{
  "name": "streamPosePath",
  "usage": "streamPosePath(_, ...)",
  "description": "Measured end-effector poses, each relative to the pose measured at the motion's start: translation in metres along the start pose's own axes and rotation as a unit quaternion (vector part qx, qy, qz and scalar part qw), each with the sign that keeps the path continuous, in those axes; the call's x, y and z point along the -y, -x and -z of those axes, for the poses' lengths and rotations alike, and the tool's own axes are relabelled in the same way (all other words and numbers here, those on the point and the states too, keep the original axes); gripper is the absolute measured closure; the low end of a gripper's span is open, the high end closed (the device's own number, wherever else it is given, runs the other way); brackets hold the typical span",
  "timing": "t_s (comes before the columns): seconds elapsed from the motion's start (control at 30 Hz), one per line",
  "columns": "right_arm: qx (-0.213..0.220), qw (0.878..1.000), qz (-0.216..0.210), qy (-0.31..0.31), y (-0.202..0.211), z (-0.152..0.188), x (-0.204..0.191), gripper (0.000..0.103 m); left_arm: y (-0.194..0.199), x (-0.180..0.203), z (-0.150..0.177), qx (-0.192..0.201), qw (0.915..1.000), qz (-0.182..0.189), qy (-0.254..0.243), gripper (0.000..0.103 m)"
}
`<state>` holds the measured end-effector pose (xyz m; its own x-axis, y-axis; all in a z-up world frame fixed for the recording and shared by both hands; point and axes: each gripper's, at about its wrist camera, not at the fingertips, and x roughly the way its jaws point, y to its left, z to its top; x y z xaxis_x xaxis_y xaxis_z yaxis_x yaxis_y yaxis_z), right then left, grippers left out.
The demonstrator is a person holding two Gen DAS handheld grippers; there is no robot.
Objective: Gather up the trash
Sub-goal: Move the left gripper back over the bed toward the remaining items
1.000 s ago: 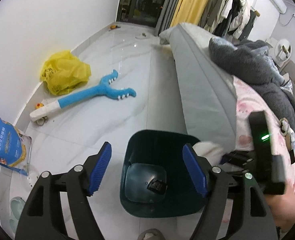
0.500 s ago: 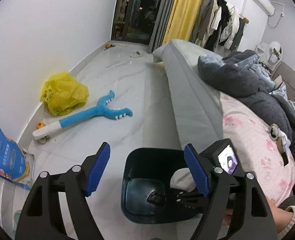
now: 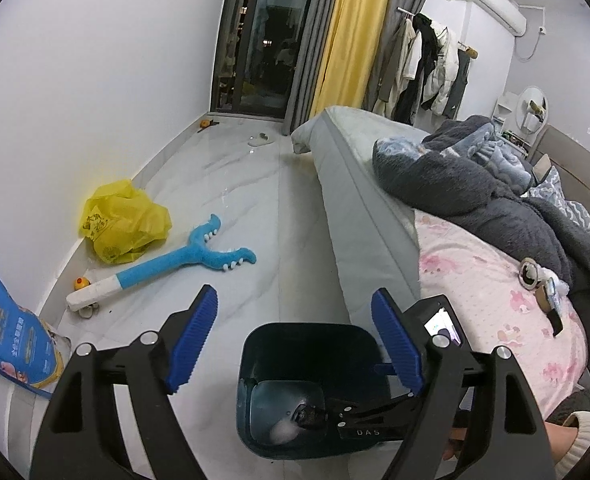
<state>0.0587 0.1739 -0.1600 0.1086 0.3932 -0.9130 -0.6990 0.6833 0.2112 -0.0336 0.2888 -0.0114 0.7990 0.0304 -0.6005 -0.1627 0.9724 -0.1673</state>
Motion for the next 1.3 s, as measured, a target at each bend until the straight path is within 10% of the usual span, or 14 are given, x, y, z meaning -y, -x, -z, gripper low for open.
streamPosePath(1.3, 0.183, 0.981, 0.058, -0.039, 0.192, 0.061, 0.125, 0.013, -0.018, 0.140, -0.012, -0.003, 0.9956, 0.075, -0.057, 0.009)
